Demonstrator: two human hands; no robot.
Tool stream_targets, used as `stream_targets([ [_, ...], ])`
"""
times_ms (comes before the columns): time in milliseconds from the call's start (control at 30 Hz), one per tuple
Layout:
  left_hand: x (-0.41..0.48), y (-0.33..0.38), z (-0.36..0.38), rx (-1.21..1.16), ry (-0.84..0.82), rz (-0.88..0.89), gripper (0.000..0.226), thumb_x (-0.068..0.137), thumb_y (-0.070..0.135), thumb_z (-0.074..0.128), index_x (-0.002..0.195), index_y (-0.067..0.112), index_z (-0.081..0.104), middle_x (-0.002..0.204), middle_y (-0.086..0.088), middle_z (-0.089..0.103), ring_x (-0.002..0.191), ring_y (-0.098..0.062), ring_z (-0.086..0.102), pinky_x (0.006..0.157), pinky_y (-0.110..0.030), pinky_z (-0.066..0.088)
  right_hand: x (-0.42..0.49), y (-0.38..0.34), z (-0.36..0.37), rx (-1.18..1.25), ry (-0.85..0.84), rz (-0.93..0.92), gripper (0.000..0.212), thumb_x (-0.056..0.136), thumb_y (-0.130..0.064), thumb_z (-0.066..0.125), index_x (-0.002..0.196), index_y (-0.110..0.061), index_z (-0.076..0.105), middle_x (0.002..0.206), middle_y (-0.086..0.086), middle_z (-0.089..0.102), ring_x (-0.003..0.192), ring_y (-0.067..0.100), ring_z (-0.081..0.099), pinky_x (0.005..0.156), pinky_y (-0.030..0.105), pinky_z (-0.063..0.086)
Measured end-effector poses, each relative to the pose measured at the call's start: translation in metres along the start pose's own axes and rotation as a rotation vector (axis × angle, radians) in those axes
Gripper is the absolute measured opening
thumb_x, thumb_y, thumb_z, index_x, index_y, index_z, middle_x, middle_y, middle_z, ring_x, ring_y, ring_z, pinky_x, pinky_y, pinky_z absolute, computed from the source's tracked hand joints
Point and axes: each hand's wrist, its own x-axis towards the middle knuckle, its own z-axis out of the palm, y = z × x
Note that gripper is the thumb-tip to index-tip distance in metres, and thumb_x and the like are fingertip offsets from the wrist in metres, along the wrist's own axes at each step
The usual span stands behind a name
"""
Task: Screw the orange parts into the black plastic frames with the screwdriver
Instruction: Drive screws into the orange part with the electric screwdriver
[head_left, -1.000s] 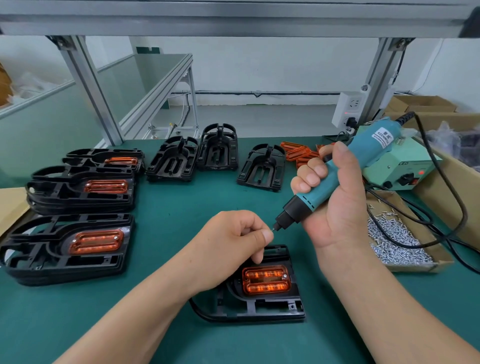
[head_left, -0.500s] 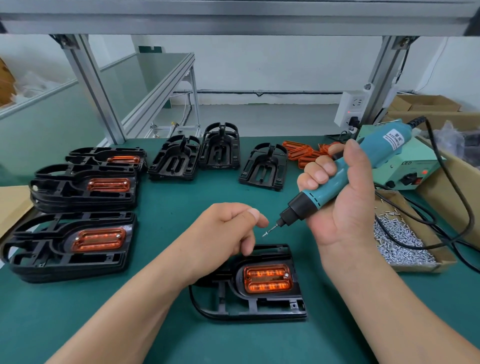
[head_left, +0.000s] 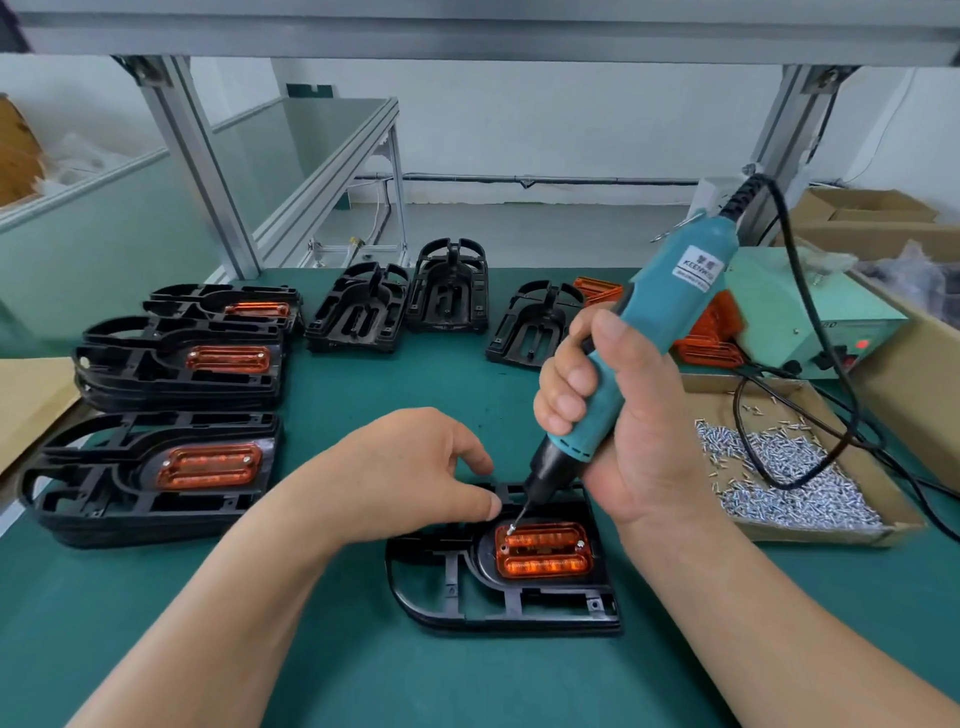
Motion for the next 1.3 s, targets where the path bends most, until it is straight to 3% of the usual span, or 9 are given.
stream_targets([
  [167, 0.001, 0.004, 0.002, 0.032, 0.005, -0.015, 0.023, 0.080, 0.056, 0.080, 0.093, 0.037, 0.077, 0.056, 0.009, 0.056, 0.048, -0.004, 0.047, 0.053, -0.027, 0.038, -0.002, 0.002, 0.002, -0.019, -0.041, 0.001, 0.015, 0.094, -0.026, 0.066, 0.090, -0.015, 0.056, 0.065, 0.000, 0.045, 0.050, 0.013, 0.046, 0.049, 0.026, 0.040],
  [633, -0.001, 0.009, 0.003, 0.061, 0.011, -0.016, 0.019, 0.081, 0.052, 0.081, 0.085, 0.034, 0.075, 0.052, 0.013, 0.055, 0.046, -0.003, 0.048, 0.050, -0.025, 0.035, -0.008, 0.005, 0.008, -0.128, -0.133, 0.013, 0.021, 0.094, -0.024, 0.070, 0.092, -0.013, 0.052, 0.066, 0.004, 0.044, 0.051, 0.017, 0.045, 0.051, 0.028, 0.042],
  [733, -0.001, 0.010, 0.003, 0.077, 0.009, -0.026, 0.017, 0.081, 0.051, 0.081, 0.080, 0.036, 0.072, 0.050, 0.016, 0.052, 0.047, -0.004, 0.048, 0.052, -0.025, 0.034, -0.010, 0.005, 0.013, -0.189, -0.217, 0.005, 0.032, 0.091, -0.037, 0.082, 0.092, -0.016, 0.057, 0.067, 0.003, 0.048, 0.052, 0.017, 0.048, 0.053, 0.028, 0.044],
  [833, -0.004, 0.013, 0.003, 0.090, -0.002, -0.024, 0.022, 0.080, 0.047, 0.080, 0.065, 0.044, 0.064, 0.051, 0.014, 0.052, 0.049, -0.006, 0.048, 0.052, -0.027, 0.038, -0.014, 0.006, 0.019, -0.270, -0.281, -0.015, 0.032, 0.093, -0.042, 0.079, 0.095, -0.017, 0.060, 0.068, 0.002, 0.050, 0.053, 0.019, 0.049, 0.055, 0.030, 0.046],
  [933, -0.006, 0.017, 0.003, 0.067, -0.012, 0.009, 0.011, 0.078, 0.042, 0.068, 0.081, 0.031, 0.065, 0.080, 0.003, 0.069, 0.080, -0.020, 0.067, 0.076, -0.043, 0.058, -0.015, 0.011, 0.030, -0.371, -0.330, -0.009, 0.032, 0.095, -0.044, 0.078, 0.095, -0.016, 0.062, 0.065, 0.005, 0.052, 0.053, 0.023, 0.047, 0.057, 0.031, 0.044],
  [1000, -0.008, 0.019, 0.003, 0.073, -0.002, 0.046, 0.006, 0.085, 0.027, 0.062, 0.088, 0.022, 0.061, 0.092, -0.007, 0.068, 0.097, -0.031, 0.066, 0.090, -0.050, 0.056, -0.013, 0.016, 0.037, -0.452, -0.355, 0.017, 0.038, 0.095, -0.045, 0.076, 0.093, -0.011, 0.060, 0.062, 0.008, 0.050, 0.052, 0.023, 0.046, 0.056, 0.029, 0.042],
  [1133, -0.012, 0.018, 0.001, 0.110, 0.022, 0.028, 0.030, 0.092, 0.013, 0.061, 0.068, 0.025, 0.046, 0.076, 0.001, 0.056, 0.097, -0.034, 0.063, 0.091, -0.049, 0.054, -0.007, 0.021, 0.044, -0.508, -0.351, 0.074, 0.041, 0.098, -0.042, 0.075, 0.091, -0.004, 0.058, 0.060, 0.013, 0.046, 0.051, 0.026, 0.043, 0.054, 0.033, 0.040],
  [1300, -0.011, 0.019, 0.000, 0.129, -0.010, 0.026, 0.019, 0.092, 0.013, 0.059, 0.075, 0.012, 0.052, 0.082, -0.011, 0.062, 0.084, -0.033, 0.060, 0.086, -0.051, 0.055, -0.004, 0.020, 0.042, -0.495, -0.333, 0.097, 0.031, 0.097, -0.028, 0.073, 0.081, -0.009, 0.055, 0.060, 0.016, 0.043, 0.051, 0.027, 0.041, 0.053, 0.032, 0.040],
])
